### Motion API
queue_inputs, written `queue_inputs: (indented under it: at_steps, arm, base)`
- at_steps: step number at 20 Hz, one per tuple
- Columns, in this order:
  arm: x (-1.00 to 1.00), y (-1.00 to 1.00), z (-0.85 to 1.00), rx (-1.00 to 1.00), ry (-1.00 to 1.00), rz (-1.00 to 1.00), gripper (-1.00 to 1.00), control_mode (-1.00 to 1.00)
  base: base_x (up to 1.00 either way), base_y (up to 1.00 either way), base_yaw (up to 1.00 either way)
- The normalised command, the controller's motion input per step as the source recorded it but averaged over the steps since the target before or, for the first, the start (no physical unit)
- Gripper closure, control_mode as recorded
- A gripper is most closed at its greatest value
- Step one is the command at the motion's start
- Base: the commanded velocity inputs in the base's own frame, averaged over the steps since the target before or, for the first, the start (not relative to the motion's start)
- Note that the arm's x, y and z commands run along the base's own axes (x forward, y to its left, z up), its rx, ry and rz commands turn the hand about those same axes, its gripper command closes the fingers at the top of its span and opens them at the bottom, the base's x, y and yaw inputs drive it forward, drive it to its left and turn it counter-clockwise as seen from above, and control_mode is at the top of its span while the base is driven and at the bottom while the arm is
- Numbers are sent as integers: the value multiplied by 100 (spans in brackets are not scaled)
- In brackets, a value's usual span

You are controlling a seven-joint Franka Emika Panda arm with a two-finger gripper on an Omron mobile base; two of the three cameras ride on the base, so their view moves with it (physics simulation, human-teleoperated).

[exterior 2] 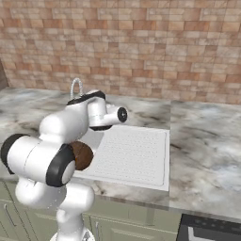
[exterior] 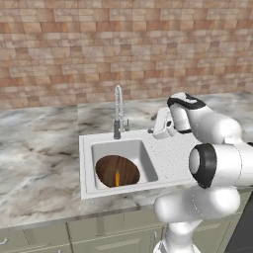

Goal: Pick the carrot from the cabinet and place it in the bowl. Then pick the bowl and place it in the sink. Then turn on the sink facuet.

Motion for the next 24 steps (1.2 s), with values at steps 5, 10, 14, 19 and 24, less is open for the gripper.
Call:
queue_inputs:
  at_steps: [5, 10, 14, 19, 24]
  arm:
    - [57, 34, -38, 0, 0, -2, -100, -100]
    - [43, 17, -35, 0, 0, -4, -100, -100]
    - [68, 13, -17, 0, 0, -4, -100, -100]
    - [72, 9, -7, 0, 0, -3, -100, -100]
    - [62, 1, -17, 0, 0, 0, -100, -100]
  base:
    - [0, 0, 0]
    - [0, 0, 0]
    - [0, 0, 0]
    - [0, 0, 0]
    - [0, 0, 0]
